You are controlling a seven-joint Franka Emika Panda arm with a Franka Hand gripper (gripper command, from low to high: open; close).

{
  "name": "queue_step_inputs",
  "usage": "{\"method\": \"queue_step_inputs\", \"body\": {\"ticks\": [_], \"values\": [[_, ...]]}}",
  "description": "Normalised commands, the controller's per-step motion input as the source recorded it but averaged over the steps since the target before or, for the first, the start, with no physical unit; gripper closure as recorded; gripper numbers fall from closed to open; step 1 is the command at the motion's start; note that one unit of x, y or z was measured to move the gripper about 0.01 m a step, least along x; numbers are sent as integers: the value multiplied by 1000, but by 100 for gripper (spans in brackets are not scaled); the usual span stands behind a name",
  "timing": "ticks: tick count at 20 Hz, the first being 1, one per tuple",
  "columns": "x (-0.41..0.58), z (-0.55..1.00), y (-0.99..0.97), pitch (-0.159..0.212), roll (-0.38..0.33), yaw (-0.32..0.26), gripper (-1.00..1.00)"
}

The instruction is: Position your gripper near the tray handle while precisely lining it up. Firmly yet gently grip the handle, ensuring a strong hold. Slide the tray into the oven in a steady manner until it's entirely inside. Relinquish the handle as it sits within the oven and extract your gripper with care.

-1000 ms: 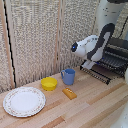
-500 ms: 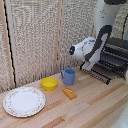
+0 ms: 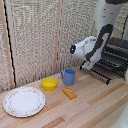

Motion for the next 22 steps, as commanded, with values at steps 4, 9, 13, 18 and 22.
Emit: {"method": "queue_step_inputs", "body": {"ticks": [4, 9, 13, 18, 22], "values": [[0, 643, -695, 0, 198, -28, 100], [0, 431, -642, 0, 277, -11, 100], [-69, 638, -905, -2, 109, -10, 100], [-162, 614, -777, -6, 6, 115, 100], [-310, 441, -616, -3, -40, 140, 100]]}}
